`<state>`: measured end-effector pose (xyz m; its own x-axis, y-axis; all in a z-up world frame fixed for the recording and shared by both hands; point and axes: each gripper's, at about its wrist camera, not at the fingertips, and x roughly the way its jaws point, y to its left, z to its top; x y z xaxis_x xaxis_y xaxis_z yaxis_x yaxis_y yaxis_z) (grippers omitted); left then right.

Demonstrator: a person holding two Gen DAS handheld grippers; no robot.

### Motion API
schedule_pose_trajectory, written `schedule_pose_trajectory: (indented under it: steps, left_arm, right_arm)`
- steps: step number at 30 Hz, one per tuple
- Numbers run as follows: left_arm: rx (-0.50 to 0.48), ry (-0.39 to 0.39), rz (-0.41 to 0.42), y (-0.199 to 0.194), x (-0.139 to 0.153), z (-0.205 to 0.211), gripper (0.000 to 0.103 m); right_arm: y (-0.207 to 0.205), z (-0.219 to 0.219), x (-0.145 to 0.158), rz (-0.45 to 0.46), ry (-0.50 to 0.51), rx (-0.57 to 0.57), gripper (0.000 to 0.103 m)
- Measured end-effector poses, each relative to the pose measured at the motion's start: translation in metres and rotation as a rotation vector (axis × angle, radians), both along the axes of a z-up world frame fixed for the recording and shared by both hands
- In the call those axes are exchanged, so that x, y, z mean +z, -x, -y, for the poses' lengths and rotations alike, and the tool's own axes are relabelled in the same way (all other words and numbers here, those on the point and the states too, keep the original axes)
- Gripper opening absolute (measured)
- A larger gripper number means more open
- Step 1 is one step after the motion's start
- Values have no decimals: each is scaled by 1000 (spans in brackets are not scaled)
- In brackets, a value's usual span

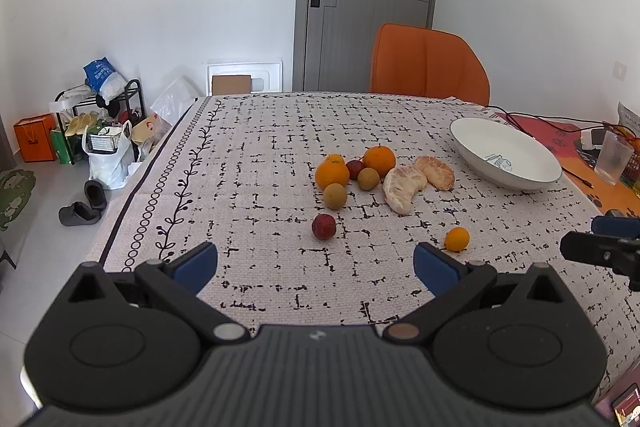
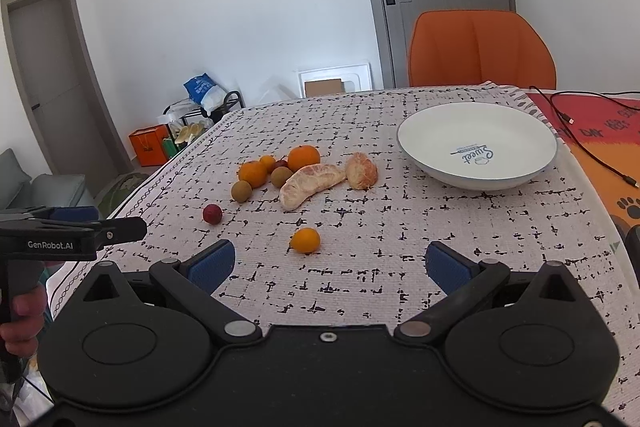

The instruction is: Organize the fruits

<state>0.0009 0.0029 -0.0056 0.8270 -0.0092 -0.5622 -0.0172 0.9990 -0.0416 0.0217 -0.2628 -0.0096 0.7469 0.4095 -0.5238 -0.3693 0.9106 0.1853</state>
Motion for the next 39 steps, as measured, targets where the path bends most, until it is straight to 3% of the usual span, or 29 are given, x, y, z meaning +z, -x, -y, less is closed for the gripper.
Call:
schedule_pose_trajectory:
  steps: [39]
  left_arm:
    - [-14, 5, 19, 3, 3, -1, 103]
  right_arm:
    - [1, -1, 1, -1, 10, -5, 103]
